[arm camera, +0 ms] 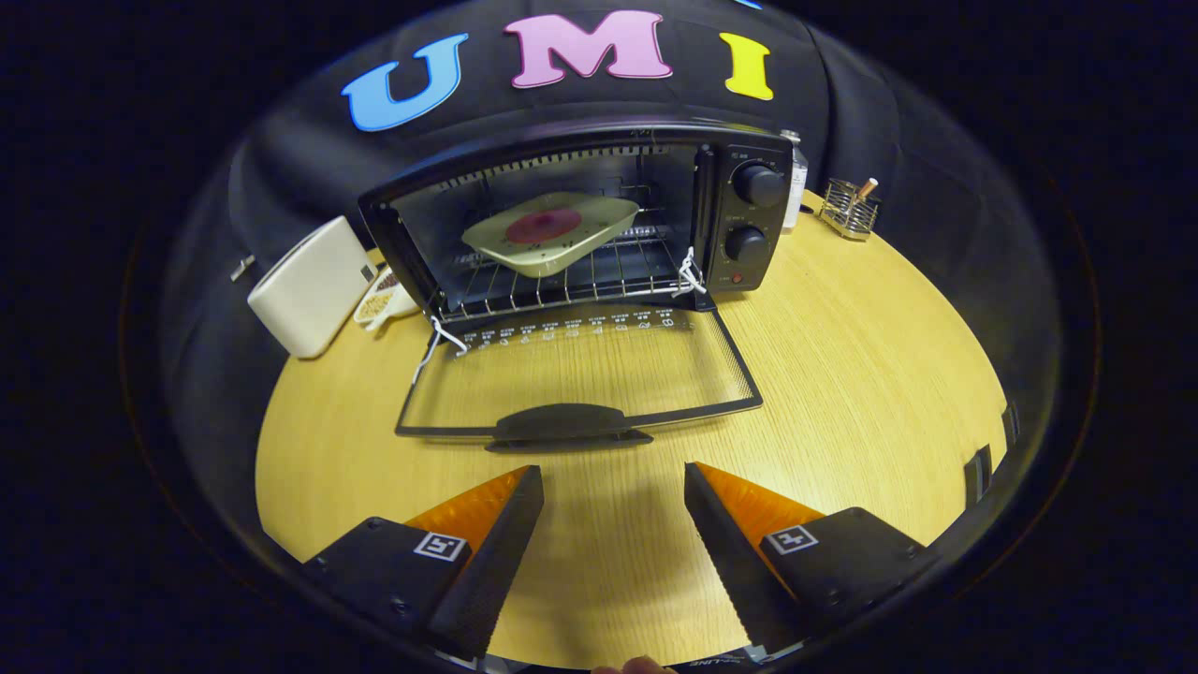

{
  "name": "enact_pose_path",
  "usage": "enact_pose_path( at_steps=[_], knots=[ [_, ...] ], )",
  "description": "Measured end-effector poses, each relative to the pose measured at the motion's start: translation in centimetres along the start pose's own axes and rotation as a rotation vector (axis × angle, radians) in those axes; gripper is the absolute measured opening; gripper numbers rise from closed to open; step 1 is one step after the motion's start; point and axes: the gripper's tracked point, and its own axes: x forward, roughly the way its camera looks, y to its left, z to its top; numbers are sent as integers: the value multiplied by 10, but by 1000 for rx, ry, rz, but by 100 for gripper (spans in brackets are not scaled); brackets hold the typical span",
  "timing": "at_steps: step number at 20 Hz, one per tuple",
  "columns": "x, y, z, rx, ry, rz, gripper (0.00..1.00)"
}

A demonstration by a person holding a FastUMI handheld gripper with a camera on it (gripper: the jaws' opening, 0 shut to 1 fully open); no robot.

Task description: Open the toaster oven, put the food inside, and close the toaster oven door.

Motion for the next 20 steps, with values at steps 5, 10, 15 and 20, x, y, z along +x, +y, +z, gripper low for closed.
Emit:
enact_pose_path(
  at_steps=[5,10,15,20],
  knots=[
    [31,7,-1,-36,24,-44,100],
    [39,11,2,-33,15,-35,97],
    [23,12,13,-36,-5,-12,97],
    [-9,20,50,-27,-69,37,97]
  ],
)
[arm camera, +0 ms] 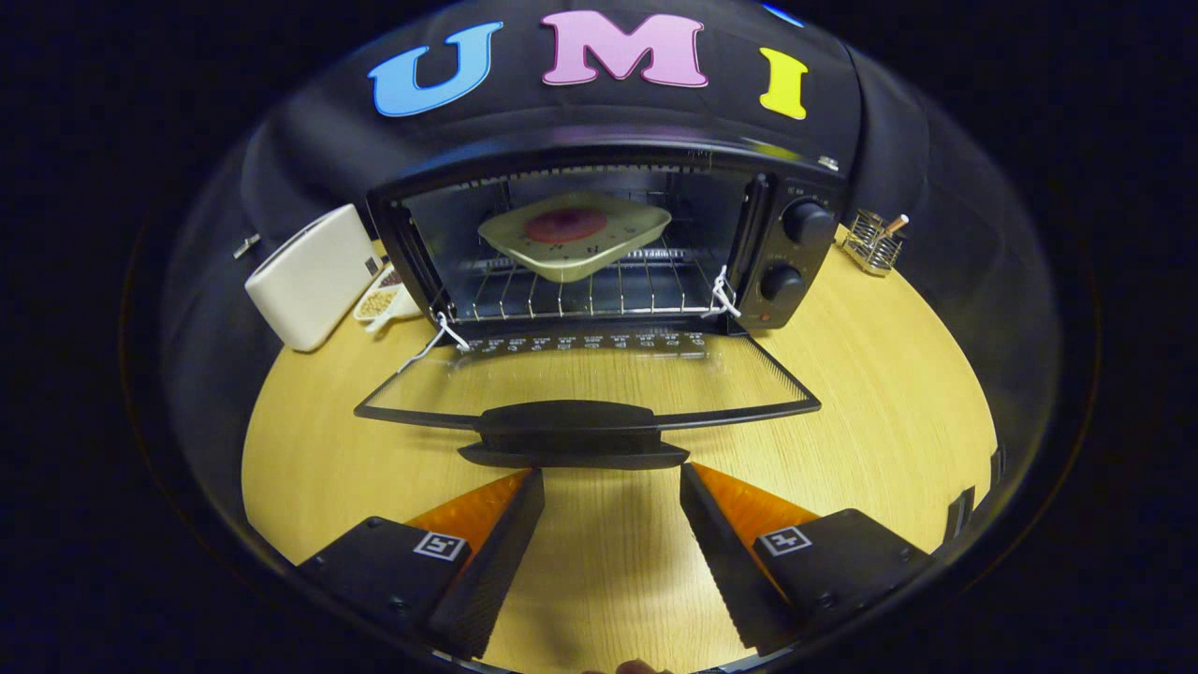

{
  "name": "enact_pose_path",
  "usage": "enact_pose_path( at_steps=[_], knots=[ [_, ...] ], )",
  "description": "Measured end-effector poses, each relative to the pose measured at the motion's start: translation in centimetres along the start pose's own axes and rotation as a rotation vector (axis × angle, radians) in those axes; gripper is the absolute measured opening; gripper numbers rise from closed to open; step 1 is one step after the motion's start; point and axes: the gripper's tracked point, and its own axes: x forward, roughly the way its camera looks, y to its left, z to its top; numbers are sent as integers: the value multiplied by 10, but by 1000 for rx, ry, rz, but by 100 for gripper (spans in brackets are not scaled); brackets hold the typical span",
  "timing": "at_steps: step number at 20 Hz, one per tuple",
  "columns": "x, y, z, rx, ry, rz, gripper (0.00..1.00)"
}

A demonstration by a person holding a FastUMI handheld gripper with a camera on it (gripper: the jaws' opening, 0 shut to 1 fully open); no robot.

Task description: Open the toaster oven, put the food inside, and close the toaster oven door.

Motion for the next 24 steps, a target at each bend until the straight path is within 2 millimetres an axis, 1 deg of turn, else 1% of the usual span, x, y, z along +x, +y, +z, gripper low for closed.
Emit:
enact_pose_path(
  at_steps=[1,4,7,10,12,14,16,18,21,24],
  knots=[
    [-4,2,13,3,-19,6,97],
    [-7,3,69,11,-120,17,99],
    [-8,13,104,63,-161,43,99],
    [-30,14,136,66,-259,47,99],
    [-51,10,151,37,-318,55,99],
    [-80,2,166,14,-380,69,99],
    [-116,-15,185,-15,-471,58,99],
    [-150,-38,201,-32,-566,23,99],
    [-193,-70,209,-12,-652,-25,99],
    [-235,-100,209,34,-724,-66,99]
  ],
)
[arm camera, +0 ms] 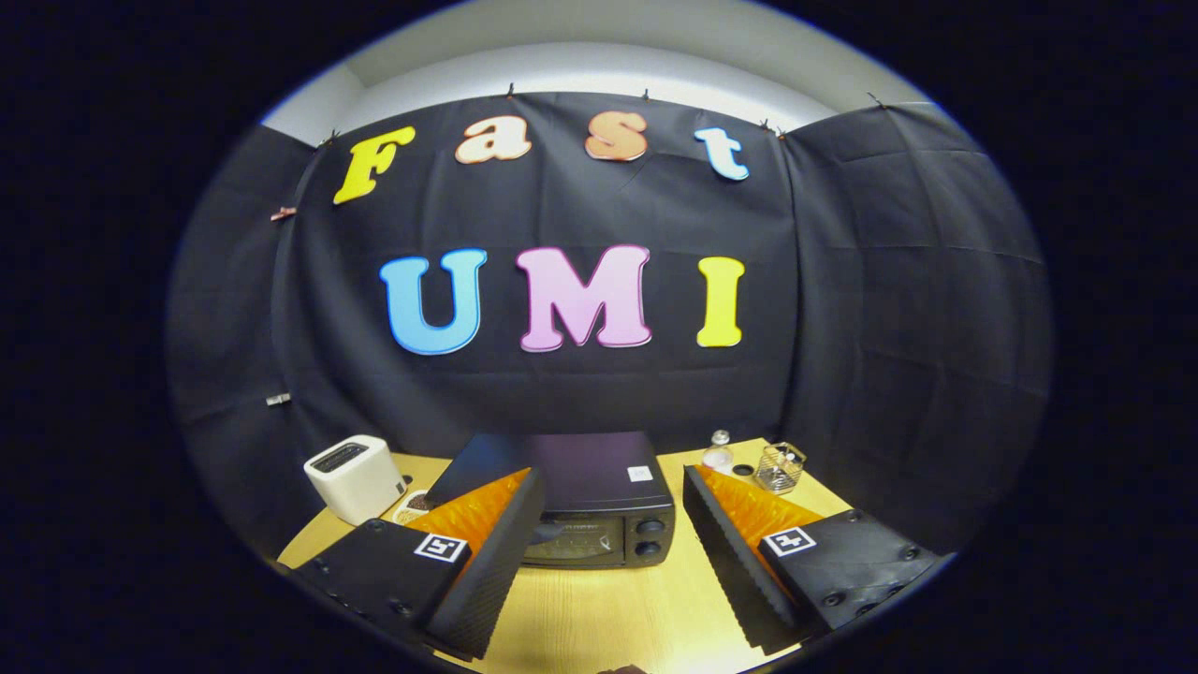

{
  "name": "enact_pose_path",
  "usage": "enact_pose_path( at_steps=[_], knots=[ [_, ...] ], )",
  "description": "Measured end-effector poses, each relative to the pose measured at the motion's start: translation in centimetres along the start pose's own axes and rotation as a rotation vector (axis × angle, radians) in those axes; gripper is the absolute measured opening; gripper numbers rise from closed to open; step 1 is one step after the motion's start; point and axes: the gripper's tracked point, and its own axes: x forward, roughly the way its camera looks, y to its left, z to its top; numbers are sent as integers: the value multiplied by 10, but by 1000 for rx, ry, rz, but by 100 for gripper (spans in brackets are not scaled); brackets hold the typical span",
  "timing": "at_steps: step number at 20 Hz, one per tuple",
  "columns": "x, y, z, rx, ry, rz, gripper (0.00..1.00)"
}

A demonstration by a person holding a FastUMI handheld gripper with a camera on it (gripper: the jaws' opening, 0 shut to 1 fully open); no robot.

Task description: Open the toaster oven, put the food inside, and close the toaster oven door.

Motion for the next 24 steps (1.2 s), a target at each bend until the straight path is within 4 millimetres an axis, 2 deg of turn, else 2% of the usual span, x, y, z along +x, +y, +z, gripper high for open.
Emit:
enact_pose_path(
  at_steps=[2,5,7,16,19,24],
  knots=[
    [-17,-19,6,11,-21,-50,99],
    [-34,-31,9,28,-27,-90,99],
    [-36,-33,13,12,-48,-100,99],
    [-26,-15,8,16,-27,-77,99],
    [-17,1,9,26,-15,-45,99],
    [-7,14,13,2,-4,-18,99]
  ],
)
